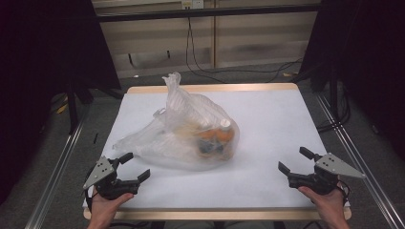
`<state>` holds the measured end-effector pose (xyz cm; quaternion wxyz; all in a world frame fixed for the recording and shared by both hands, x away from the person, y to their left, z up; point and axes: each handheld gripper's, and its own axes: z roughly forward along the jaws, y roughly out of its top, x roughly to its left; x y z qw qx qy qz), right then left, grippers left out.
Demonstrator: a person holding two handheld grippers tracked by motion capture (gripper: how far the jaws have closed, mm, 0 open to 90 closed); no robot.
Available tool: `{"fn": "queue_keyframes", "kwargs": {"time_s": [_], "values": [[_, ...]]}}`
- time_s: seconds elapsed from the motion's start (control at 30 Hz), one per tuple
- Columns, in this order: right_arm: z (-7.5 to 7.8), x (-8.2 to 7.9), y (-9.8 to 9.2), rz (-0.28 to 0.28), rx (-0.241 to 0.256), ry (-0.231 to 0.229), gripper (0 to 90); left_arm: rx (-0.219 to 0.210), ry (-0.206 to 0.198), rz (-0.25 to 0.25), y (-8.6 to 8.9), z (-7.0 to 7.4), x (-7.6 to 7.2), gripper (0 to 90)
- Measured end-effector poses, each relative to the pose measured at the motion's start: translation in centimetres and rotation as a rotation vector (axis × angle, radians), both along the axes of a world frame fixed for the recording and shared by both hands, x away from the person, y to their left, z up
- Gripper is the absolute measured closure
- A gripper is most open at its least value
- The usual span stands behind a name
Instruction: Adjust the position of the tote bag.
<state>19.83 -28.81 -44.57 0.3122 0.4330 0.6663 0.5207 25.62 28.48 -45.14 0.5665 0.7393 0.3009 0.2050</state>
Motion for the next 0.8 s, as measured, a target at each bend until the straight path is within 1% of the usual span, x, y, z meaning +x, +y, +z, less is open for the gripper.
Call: {"fn": "queue_keyframes", "kwargs": {"time_s": [0.03,0.07,0.1,0.13,0.17,0.2,0.27,0.3,0.33,0.37,0.4,0.43,0.47,0.5,0.53,0.57,0.6,0.63,0.67,0.7,0.77,0.8], "values": [[0.0,0.0,-0.1,0.001,-0.004,0.004,7.8,0.008,0.004,-0.012,0.1,0.0,0.0,13.2],[0.0,0.0,-0.1,0.001,-0.004,0.004,7.8,0.008,0.004,-0.012,0.1,0.0,0.0,15.1],[-0.1,0.1,0.0,0.004,0.003,0.008,8.4,0.008,0.018,-0.008,0.1,-0.1,0.0,15.3],[-0.1,0.2,0.0,0.007,0.003,0.009,8.6,0.022,0.013,-0.011,0.2,0.0,0.1,15.3],[-0.1,0.2,0.0,0.006,-0.001,0.011,9.1,0.015,0.012,-0.011,0.3,0.0,0.1,15.3],[-0.1,0.3,0.1,0.008,-0.002,0.015,10.1,0.004,0.02,-0.011,0.2,0.0,0.0,15.6],[-0.1,0.4,0.2,0.023,-0.01,0.019,11.8,0.01,0.014,-0.007,0.2,0.0,-0.1,17.4],[-0.2,0.4,0.3,0.023,-0.007,0.021,12.3,0.003,0.017,-0.007,0.2,0.1,-0.1,18.3],[-0.2,0.4,0.3,0.031,-0.015,0.024,13.4,-0.002,0.013,-0.006,0.1,0.1,-0.2,19.1],[-0.2,0.4,0.4,0.031,-0.016,0.025,13.5,0.011,0.015,-0.014,0.2,0.2,-0.2,19.2],[-0.2,0.4,0.5,0.034,-0.015,0.027,13.5,0.006,0.012,-0.015,0.1,0.3,-0.2,19.2],[-0.1,0.4,0.5,0.035,-0.012,0.031,14.3,-0.014,0.014,-0.01,-0.1,0.3,-0.3,19.6],[-0.1,0.4,0.6,0.037,-0.017,0.028,15.1,-0.008,0.01,-0.016,-0.1,0.4,-0.4,20.2],[0.0,0.4,0.6,0.038,-0.01,0.031,15.8,-0.019,0.014,-0.024,-0.3,0.5,-0.4,20.9],[0.0,0.4,0.6,0.038,-0.01,0.027,16.9,-0.008,0.008,-0.032,-0.4,0.6,-0.4,21.7],[0.0,0.4,0.5,0.043,-0.009,0.031,17.5,-0.018,0.012,-0.044,-0.5,0.6,-0.4,22.0],[0.0,0.5,0.6,0.044,-0.007,0.035,17.6,-0.01,0.007,-0.038,-0.7,0.7,-0.3,22.2],[0.0,0.5,0.6,0.05,-0.004,0.04,18.3,-0.022,0.017,-0.045,-1.0,0.8,-0.2,22.5],[0.0,0.5,0.7,0.054,-0.004,0.044,19.1,-0.019,0.015,-0.056,-1.1,0.9,-0.1,22.6],[0.0,0.5,0.7,0.059,-0.008,0.045,19.4,-0.021,0.019,-0.053,-1.3,0.9,0.0,22.8],[0.0,0.5,0.8,0.062,-0.009,0.047,19.7,-0.019,0.021,-0.061,-1.5,1.0,0.1,23.2],[0.0,0.4,0.9,0.069,-0.013,0.05,20.0,-0.024,0.024,-0.064,-1.7,1.2,0.3,23.2]]}}
